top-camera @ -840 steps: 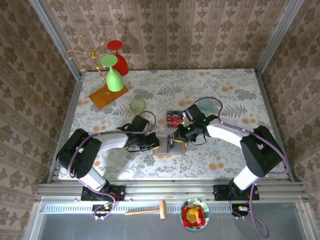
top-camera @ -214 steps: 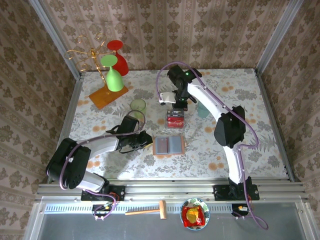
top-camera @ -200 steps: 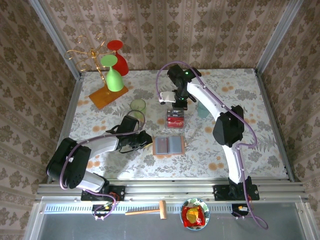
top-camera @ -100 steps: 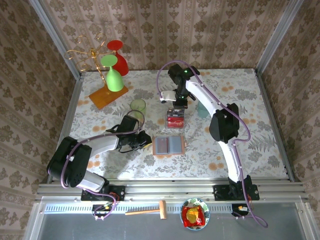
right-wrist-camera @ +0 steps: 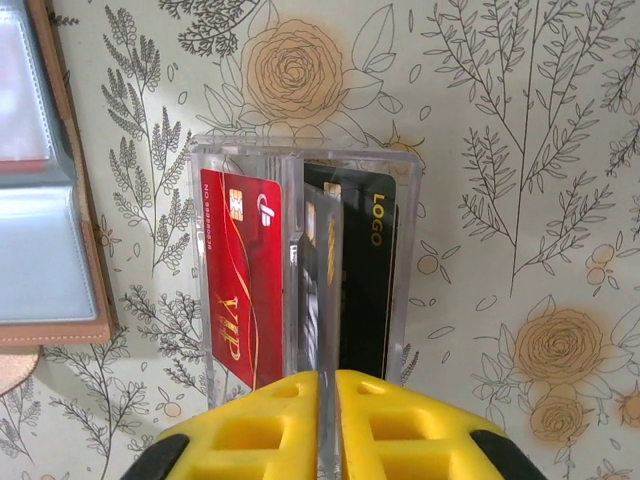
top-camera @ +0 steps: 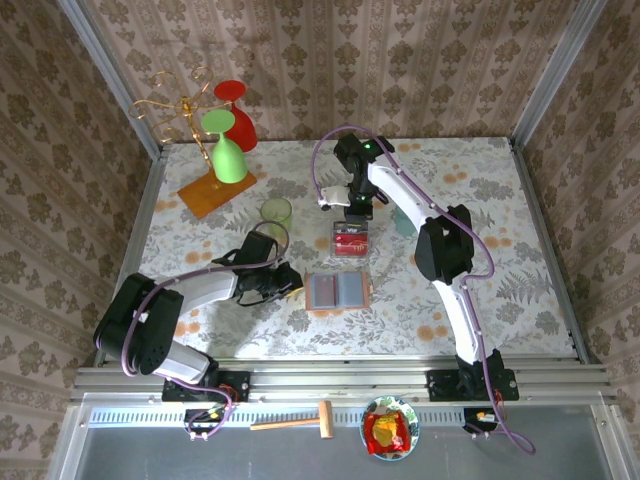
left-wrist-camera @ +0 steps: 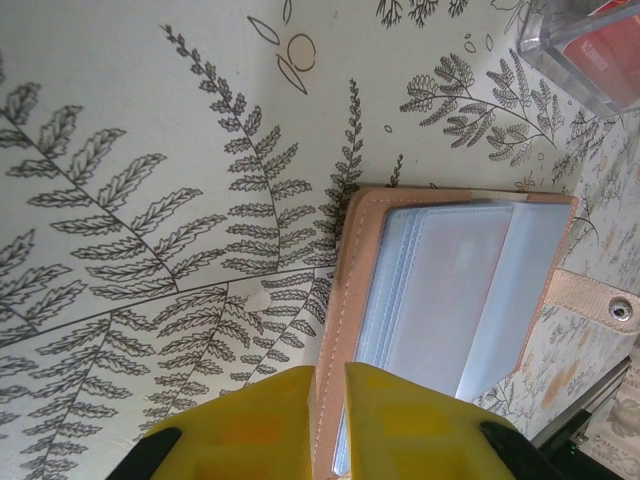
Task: Take the credit cards out of the card holder
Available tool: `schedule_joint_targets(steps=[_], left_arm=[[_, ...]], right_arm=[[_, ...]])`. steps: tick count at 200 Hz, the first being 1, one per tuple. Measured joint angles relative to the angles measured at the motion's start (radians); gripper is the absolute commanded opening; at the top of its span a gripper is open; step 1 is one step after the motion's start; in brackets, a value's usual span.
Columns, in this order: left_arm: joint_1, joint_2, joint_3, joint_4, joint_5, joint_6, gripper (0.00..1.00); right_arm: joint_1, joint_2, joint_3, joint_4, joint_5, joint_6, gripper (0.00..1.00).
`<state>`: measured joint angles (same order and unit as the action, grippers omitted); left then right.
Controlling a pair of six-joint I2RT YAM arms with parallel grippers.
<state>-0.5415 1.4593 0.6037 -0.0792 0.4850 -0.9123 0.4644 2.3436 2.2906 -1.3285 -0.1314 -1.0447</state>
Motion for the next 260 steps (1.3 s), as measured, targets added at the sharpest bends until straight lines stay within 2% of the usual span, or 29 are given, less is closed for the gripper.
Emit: schedule_joint_targets(steps=[69,113,154,186,260], left_arm=[[0.0,-0.013,0.0,0.001,0.0,0.0,0.16],[0.0,-0.026,0.0,0.009,0.001,0.0,0.16],[0.0,-0.027,0.0,0.028,0.004,0.0,0.16],[0.0,-0.033,-0.002,0.037,0.009,0.0,0.16],[0.0,-0.036,-0.002,0.055,0.016,0.0,0.17]], right_arm=[[0.001,-0.008,-0.004,0.002,-0.006,0.028,0.2],[0.011,-0.137,-0.173,0.116,-0.007,0.142,0.21],[0.013,-0.27,-0.377,0.311,-0.014,0.377,0.24],[0.014,-0.351,-0.514,0.445,-0.006,0.637,0.27],[0.03,-0.585,-0.834,0.64,-0.053,1.211,0.22]])
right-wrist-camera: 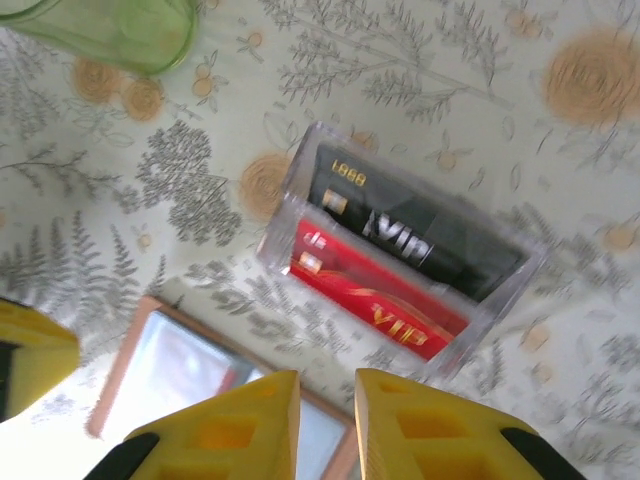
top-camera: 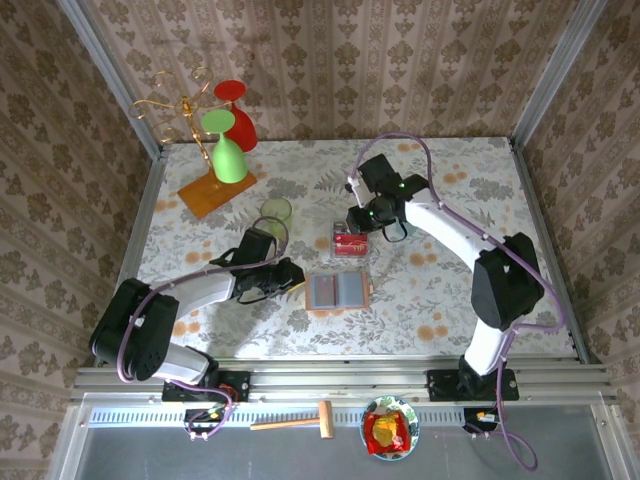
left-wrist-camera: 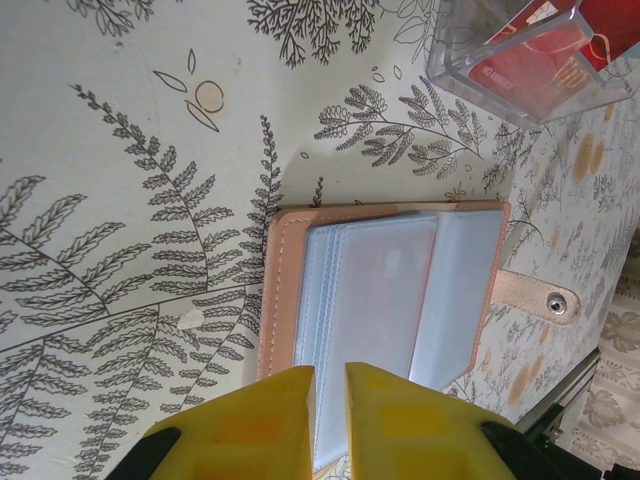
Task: Take the credit cards out of the card holder
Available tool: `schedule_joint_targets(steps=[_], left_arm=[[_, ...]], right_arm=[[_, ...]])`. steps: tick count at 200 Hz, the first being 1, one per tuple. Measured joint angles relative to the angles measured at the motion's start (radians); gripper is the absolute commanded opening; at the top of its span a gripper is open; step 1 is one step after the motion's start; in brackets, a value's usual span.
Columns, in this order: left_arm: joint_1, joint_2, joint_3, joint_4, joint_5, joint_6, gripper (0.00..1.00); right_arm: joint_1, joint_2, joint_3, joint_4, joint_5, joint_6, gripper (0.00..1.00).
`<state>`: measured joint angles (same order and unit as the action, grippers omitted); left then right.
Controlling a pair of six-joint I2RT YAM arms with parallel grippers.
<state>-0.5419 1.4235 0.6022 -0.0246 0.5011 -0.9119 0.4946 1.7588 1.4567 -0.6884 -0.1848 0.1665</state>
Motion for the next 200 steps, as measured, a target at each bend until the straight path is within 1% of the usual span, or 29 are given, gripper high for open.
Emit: schedule_joint_targets(steps=[44,79,149,200], left_arm=[[-0.016,0.006,0.0,0.022,0.001,0.0,0.16],[-0.042,0.034,0.0,0.034,0.001,0.0,0.15],[-0.059,0.067,-0.026,0.068,0.0,-0.001,0.1],[-0.06,0.085,-0.055,0.087,0.001,-0.002,0.09]], right_arm=[[0.044,-0.07,-0.124,0.074,-0.081,0.238,0.21],[0.08,-0.081,-0.209,0.14,-0.146,0.36,0.2],[0.158,-0.081,-0.276,0.22,-0.189,0.465,0.21],[0.181,-0.068,-0.309,0.242,-0.19,0.495,0.21]])
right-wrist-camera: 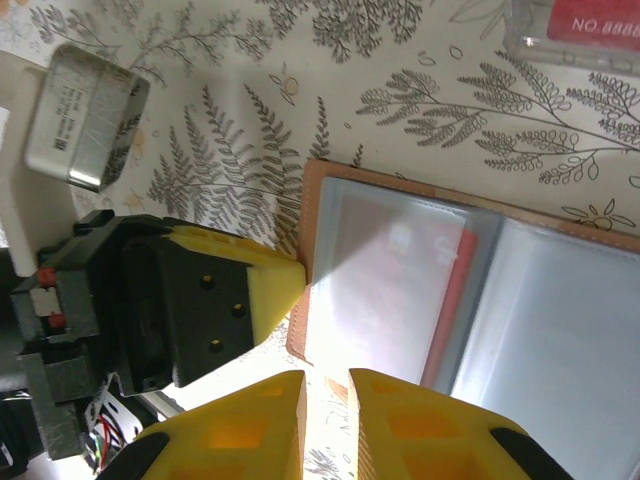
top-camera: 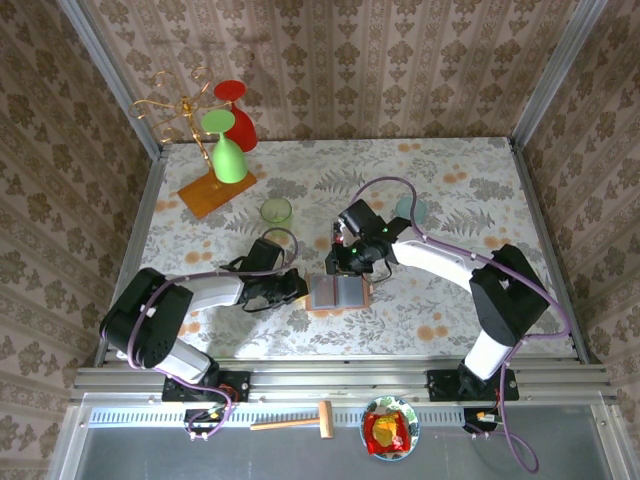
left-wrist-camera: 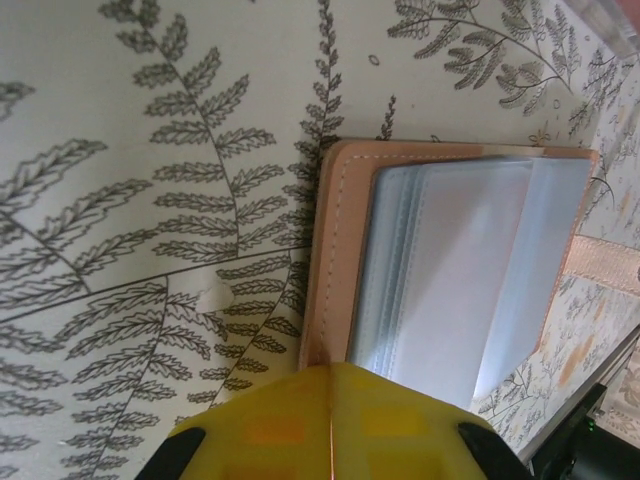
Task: Take the credit cards out of the card holder
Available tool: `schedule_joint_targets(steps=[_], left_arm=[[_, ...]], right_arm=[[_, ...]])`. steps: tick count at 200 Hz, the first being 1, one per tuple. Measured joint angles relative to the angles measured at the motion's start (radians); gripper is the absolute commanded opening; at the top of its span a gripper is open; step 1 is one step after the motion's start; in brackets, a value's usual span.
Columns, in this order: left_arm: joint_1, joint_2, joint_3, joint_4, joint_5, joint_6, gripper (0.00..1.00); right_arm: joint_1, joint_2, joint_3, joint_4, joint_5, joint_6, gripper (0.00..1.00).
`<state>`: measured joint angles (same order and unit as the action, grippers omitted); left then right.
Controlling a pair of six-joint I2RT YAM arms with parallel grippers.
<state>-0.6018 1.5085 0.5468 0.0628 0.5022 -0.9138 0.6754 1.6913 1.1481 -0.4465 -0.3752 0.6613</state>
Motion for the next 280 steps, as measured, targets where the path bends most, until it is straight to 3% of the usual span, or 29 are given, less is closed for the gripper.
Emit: schedule_joint_targets(steps=[280], left_arm=[[0.001,0.018,-0.003,0.032,0.018,-0.006,0.08]], right_arm=[[0.05,0.152,-0.029,0.055,-0.026,0.072,0.3]])
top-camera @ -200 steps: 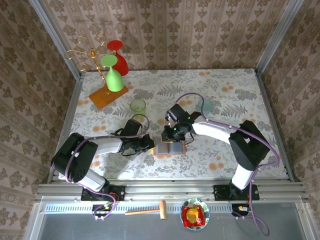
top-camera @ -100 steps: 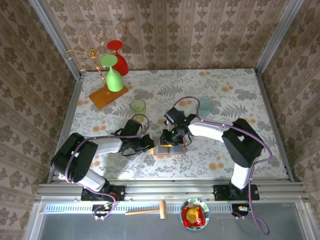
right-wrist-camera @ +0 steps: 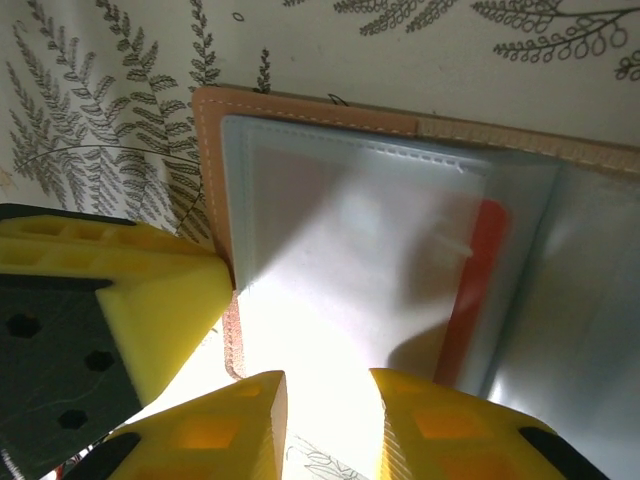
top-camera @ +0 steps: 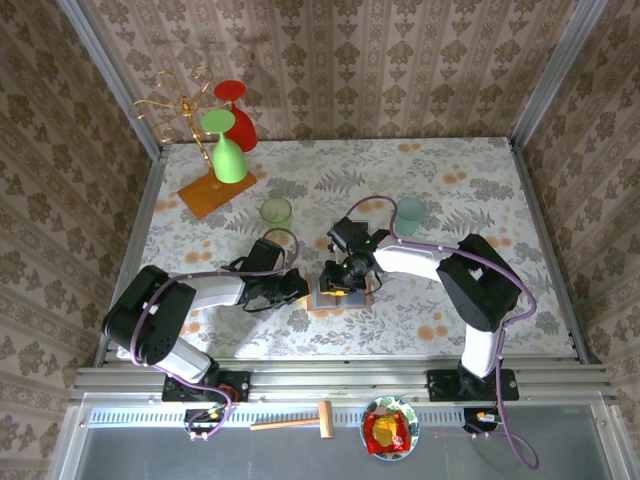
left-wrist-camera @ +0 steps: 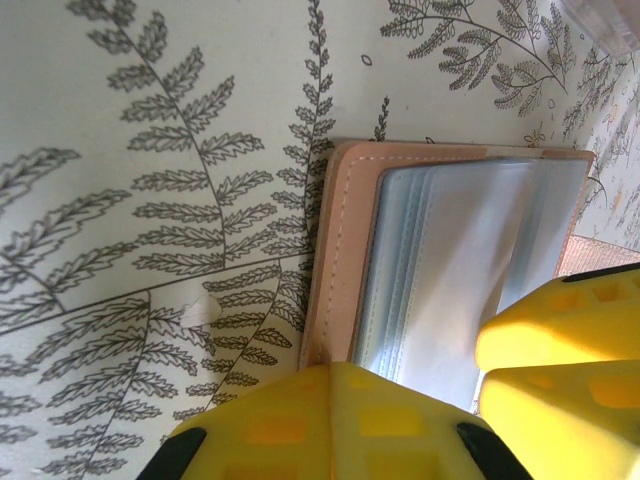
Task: Take the credit cards out of the card holder
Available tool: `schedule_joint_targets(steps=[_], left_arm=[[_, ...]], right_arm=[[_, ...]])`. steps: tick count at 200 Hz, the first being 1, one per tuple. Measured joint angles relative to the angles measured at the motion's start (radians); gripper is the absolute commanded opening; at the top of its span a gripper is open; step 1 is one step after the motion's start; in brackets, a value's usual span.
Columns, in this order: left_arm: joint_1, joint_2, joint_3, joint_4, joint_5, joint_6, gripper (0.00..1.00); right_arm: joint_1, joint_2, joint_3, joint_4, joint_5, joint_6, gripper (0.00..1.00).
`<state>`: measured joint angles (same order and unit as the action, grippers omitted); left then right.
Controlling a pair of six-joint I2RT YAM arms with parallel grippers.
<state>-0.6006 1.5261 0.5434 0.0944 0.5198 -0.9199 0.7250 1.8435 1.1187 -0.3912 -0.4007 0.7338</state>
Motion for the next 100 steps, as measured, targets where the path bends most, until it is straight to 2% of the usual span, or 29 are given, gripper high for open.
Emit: schedule_joint_targets(steps=[100], left_arm=[[0.0,0.0,0.0,0.0,0.0,0.0,0.08]], right_arm=[[0.0,0.002,-0.004,-0.005,0.024,0.0,0.3]])
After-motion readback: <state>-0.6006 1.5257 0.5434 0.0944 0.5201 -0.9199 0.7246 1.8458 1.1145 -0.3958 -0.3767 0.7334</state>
